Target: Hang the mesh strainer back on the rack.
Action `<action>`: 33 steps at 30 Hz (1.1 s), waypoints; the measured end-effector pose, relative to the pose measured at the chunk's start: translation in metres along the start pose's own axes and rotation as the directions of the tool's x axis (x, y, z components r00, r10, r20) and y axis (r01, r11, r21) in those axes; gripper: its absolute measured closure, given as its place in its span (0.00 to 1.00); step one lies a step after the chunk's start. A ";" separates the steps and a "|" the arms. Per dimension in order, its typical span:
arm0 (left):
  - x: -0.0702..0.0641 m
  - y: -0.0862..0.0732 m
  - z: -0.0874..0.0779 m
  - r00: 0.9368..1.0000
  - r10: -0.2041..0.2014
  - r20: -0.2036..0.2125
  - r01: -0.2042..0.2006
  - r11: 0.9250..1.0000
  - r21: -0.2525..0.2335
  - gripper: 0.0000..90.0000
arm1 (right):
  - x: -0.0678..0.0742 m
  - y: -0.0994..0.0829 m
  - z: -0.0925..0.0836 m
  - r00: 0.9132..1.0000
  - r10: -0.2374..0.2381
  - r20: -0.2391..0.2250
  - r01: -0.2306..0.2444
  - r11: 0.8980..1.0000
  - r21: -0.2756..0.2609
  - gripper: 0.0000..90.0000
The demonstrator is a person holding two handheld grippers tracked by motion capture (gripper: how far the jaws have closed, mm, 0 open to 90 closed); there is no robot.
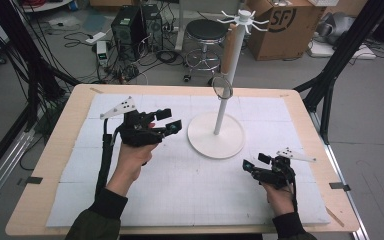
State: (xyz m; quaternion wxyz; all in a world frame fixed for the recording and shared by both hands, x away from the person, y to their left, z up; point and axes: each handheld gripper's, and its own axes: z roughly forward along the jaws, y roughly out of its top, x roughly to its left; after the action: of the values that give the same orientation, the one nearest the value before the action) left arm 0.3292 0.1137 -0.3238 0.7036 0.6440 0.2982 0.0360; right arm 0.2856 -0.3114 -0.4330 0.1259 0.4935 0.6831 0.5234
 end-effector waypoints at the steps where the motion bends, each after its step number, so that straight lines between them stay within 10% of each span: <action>1: 0.001 -0.003 -0.002 1.000 -0.011 -0.003 0.011 1.000 -0.006 0.31 | 0.000 0.000 0.000 1.000 -0.001 0.000 0.001 1.000 0.000 0.16; 12: 0.013 -0.036 -0.022 0.993 -0.079 -0.085 0.079 0.997 0.005 0.31 | 0.002 0.000 0.001 1.000 -0.007 -0.001 0.007 1.000 0.003 0.16; 33: 0.026 -0.078 -0.056 0.973 -0.203 -0.110 0.200 0.979 -0.033 0.32 | 0.003 0.000 0.001 1.000 -0.008 0.000 0.008 1.000 0.001 0.16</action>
State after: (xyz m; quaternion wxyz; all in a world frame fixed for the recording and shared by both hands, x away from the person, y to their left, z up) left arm 0.2987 0.1617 -0.4057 0.6925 0.5998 0.4008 0.0040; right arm 0.2851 -0.3084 -0.4321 0.1276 0.4908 0.6853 0.5227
